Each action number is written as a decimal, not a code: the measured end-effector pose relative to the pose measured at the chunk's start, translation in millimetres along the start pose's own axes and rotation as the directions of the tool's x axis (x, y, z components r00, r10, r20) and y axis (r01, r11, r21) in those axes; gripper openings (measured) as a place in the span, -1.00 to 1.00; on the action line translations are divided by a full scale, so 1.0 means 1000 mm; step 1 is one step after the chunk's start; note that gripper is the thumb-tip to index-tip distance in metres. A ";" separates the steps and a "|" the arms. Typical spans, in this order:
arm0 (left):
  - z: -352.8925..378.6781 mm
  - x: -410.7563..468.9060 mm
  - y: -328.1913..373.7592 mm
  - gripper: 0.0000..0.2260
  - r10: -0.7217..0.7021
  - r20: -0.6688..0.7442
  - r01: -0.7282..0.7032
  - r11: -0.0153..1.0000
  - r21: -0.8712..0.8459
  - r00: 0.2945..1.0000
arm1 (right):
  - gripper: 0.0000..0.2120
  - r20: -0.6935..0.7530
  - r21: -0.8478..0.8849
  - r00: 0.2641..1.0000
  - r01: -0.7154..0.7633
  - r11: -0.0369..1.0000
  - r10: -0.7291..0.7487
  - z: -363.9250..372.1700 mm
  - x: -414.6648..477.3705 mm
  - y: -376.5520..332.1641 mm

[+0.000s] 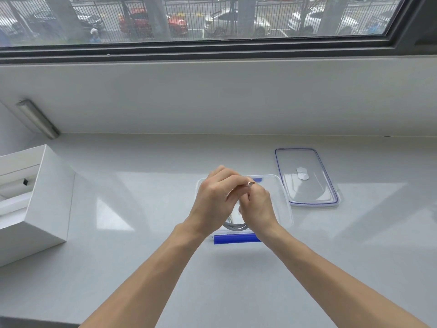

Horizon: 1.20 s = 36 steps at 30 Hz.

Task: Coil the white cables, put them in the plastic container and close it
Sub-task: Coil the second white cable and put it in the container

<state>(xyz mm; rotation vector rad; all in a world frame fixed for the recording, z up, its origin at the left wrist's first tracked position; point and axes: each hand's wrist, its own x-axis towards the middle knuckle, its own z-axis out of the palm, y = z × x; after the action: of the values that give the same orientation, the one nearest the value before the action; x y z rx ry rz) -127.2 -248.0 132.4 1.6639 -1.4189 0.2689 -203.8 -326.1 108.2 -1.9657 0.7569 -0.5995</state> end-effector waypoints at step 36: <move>0.084 -0.002 -0.075 -0.90 -0.804 0.305 0.832 0.552 0.065 0.510 | -0.89 -0.051 0.003 0.877 -0.477 0.879 0.477 -0.027 0.038 0.083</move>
<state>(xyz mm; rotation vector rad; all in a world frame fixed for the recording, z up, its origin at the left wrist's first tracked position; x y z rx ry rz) -93.4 -313.7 47.3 2.1669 -0.6470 -0.6265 -217.6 -401.7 52.1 -1.6826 1.2294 -0.3432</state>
